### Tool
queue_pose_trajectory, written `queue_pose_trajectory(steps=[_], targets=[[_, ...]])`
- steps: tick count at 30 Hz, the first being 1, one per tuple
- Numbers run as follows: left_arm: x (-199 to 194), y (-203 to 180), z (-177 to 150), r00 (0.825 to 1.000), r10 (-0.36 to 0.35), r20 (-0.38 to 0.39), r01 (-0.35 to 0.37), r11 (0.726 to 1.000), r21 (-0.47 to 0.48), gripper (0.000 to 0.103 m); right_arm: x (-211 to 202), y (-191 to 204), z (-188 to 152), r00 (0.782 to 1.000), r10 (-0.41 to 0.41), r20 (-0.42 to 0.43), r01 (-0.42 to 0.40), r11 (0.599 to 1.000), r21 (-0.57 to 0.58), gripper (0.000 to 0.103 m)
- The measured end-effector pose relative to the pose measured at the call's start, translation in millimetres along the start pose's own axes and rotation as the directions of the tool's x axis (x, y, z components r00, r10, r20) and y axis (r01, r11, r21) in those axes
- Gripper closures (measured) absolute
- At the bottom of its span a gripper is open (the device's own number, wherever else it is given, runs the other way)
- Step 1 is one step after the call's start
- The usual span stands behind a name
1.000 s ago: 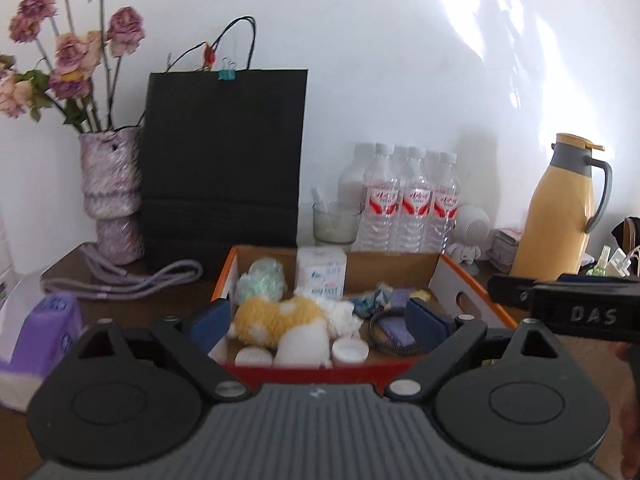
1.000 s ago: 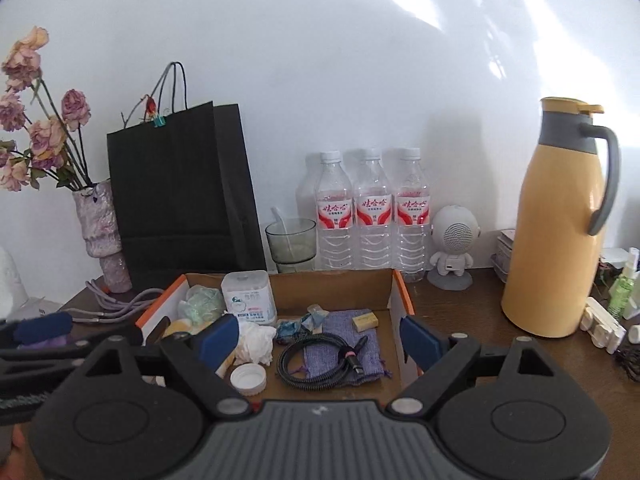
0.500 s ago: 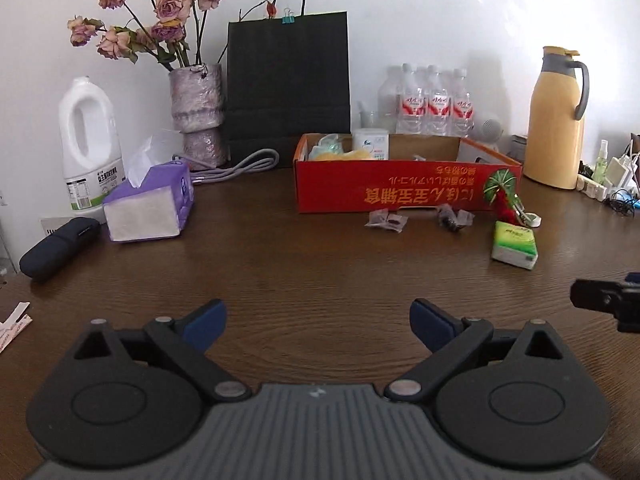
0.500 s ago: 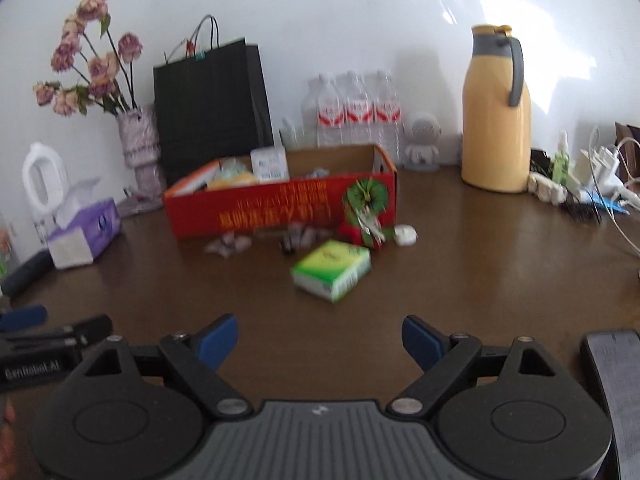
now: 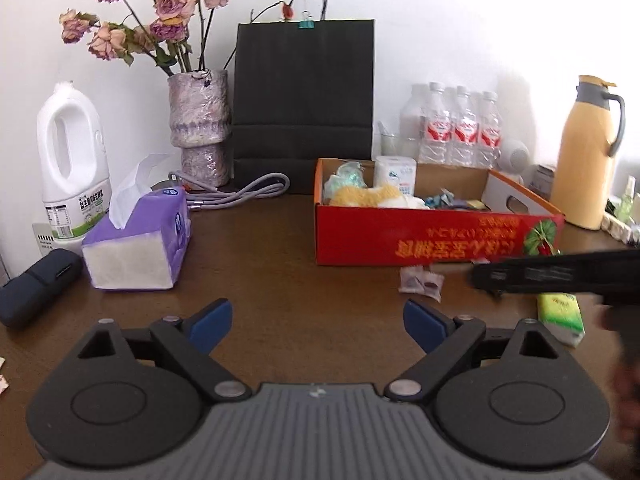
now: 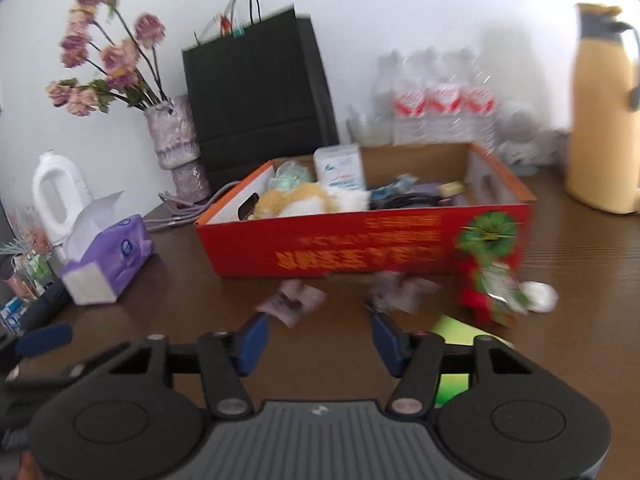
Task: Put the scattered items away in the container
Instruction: 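Grasp a small clear packet with the right tool while the left tool grasps another packet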
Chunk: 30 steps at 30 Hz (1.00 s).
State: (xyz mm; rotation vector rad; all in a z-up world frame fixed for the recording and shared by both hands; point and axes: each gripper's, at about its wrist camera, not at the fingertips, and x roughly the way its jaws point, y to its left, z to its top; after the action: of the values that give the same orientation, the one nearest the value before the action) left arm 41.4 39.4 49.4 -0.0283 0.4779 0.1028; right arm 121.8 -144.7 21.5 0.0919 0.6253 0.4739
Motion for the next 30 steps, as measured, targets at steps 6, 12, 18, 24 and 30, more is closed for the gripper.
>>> queue_pose_trajectory(steps=[6, 12, 18, 24, 30], targets=[[20, 4, 2, 1.000, -0.011, -0.029, 0.012, 1.000, 0.009, 0.008, 58, 20, 12, 0.997, -0.040, -0.063, 0.037, 0.998, -0.045, 0.055], [48, 4, 13, 0.999, -0.032, -0.034, 0.034, 0.998, 0.059, 0.009, 65, 23, 0, 0.996, -0.060, -0.063, 0.052, 0.990, -0.131, 0.079], [81, -13, 31, 0.986, -0.147, -0.084, 0.156, 0.982, 0.111, 0.021, 53, 23, -8, 0.996, -0.071, -0.055, 0.057, 0.975, -0.214, 0.090], [126, -40, 40, 0.951, -0.241, -0.193, 0.277, 0.942, 0.188, 0.037, 31, 6, -16, 0.996, -0.064, -0.067, 0.049, 0.977, -0.208, 0.090], [151, -53, 37, 0.931, -0.263, -0.253, 0.306, 0.940, 0.151, 0.059, 17, -5, -27, 0.998, -0.042, -0.044, 0.032, 0.980, -0.199, 0.090]])
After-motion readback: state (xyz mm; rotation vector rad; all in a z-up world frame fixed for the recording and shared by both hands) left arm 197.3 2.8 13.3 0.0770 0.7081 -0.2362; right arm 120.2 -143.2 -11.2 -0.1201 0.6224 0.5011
